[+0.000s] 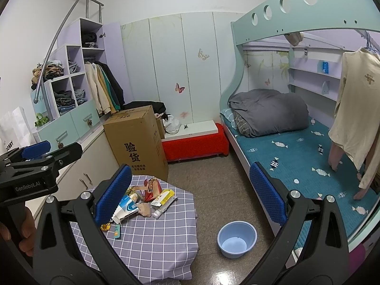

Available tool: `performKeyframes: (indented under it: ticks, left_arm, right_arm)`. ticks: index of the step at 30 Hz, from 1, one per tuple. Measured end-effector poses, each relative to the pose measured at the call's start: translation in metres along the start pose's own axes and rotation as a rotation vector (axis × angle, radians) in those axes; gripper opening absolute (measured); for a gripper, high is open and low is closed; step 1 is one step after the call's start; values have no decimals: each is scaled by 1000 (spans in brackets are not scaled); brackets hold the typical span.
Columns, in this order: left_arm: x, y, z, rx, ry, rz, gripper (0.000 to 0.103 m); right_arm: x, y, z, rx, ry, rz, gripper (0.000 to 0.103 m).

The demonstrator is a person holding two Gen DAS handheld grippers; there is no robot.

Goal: Collect trash

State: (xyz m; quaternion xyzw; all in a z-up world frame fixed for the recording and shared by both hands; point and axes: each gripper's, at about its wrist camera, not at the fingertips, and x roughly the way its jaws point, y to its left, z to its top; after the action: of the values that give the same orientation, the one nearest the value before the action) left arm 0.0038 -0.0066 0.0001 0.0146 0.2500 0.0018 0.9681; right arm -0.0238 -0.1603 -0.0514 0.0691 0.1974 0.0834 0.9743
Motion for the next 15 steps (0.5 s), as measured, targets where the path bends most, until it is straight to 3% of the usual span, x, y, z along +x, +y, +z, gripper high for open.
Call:
performKeyframes:
  ticks: [15]
  left_arm:
    - [2, -1, 2, 2, 2, -2, 99]
  right_arm:
    - [4, 0, -1, 5, 6, 1, 97]
